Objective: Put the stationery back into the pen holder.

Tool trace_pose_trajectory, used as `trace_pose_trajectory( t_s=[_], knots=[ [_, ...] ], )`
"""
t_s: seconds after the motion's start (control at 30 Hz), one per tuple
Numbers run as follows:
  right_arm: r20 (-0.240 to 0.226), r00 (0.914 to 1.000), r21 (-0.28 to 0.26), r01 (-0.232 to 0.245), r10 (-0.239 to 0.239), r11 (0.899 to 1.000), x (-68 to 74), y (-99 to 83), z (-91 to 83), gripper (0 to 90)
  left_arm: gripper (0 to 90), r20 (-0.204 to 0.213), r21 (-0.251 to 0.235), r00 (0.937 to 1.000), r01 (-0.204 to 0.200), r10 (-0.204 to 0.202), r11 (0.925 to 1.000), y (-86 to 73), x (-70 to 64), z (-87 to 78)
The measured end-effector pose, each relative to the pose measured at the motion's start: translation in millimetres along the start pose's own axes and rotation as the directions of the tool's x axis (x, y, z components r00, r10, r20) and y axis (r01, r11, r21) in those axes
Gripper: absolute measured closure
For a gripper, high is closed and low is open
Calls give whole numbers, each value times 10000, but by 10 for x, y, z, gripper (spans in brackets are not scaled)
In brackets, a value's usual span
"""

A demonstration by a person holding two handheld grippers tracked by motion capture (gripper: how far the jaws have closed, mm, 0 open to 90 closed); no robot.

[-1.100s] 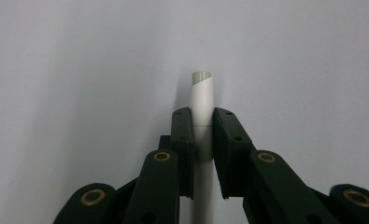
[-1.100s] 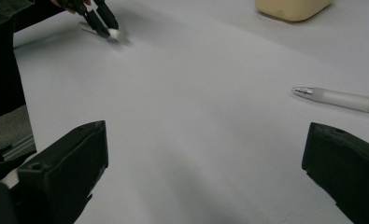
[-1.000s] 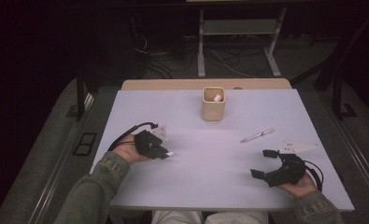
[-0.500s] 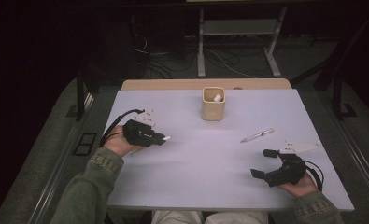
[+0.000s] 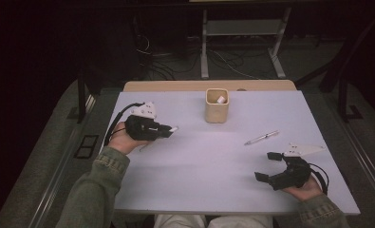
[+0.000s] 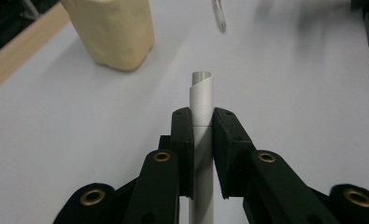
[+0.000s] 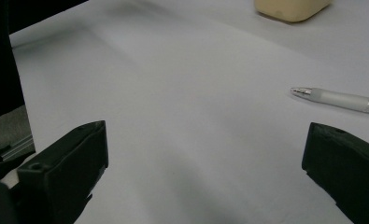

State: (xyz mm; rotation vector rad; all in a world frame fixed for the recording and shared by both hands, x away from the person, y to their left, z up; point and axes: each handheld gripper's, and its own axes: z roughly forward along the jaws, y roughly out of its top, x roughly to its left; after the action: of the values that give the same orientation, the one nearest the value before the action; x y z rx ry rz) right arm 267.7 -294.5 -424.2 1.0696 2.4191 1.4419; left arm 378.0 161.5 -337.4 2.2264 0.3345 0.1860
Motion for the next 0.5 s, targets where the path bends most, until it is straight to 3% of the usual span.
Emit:
trace_pose_trajectory(
  t_s=[0.27, 0.5],
  knots=[
    [-30, 10000, 38, -36, 36, 10000, 8, -1, 3, 2, 782, 62, -954, 10000, -8, 14, 9954, 244, 31, 6],
    [-67, 10000, 83, 15, -14, 10000, 22, -1, 20, 1, 782, -12, -1438, 10000, -75, 74, 9896, 453, 67, 57]
  ],
)
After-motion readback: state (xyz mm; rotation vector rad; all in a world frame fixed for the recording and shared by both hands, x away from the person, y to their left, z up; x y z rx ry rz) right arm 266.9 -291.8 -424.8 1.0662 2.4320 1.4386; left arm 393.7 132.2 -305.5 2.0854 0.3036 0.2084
